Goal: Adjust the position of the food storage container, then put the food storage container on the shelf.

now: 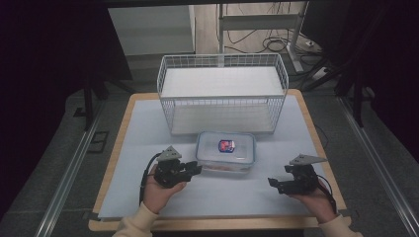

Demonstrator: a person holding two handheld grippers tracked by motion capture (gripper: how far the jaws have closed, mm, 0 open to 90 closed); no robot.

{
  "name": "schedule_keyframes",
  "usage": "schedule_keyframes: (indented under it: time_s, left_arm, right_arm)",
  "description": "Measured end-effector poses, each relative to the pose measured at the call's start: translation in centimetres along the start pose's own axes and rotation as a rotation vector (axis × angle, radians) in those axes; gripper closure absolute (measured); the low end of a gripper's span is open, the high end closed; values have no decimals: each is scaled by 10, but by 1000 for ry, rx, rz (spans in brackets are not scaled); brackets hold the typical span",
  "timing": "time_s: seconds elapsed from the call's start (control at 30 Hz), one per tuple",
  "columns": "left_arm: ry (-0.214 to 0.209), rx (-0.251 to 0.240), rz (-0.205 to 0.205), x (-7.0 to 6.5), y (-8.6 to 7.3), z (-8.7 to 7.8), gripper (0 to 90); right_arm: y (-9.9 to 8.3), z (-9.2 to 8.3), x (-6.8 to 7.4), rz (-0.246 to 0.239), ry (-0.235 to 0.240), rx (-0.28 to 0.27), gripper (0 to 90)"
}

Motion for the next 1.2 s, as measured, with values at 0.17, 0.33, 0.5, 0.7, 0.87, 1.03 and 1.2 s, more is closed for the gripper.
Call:
schedule_keyframes:
  time_s: [0.17,0.33,0.5,0.7,0.87,1.03,1.2]
  left_arm:
    - [45,25,9,9,1,-2,374]
    - [24,39,-45,19,0,-3,294]
    - [15,35,-87,25,0,-5,263]
    - [5,33,-92,25,3,-6,242]
    - [0,32,-114,29,6,-5,227]
    - [-36,29,-136,34,16,1,225]
    - [-134,3,-217,33,35,10,223]
  right_arm:
    - [2,-1,-2,-1,-2,-11,154]
    - [1,0,-4,2,-6,-9,154]
    - [2,-1,-1,-4,-3,-13,154]
    - [3,-1,-2,0,0,-19,153]
    - [4,0,-1,-5,3,-17,153]
    - [1,3,1,-15,4,-1,152]
    - [4,0,2,-18,-1,-17,150]
Point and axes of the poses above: each handheld gripper's, and its own axes: z roughly forward along the jaws, y roughly out of its top, x roughly to its left, the point moved 10 cm from there along z, roughly forward along the jaws, and after that the axes turned 5 degrees about y, right-handed, at the moved point
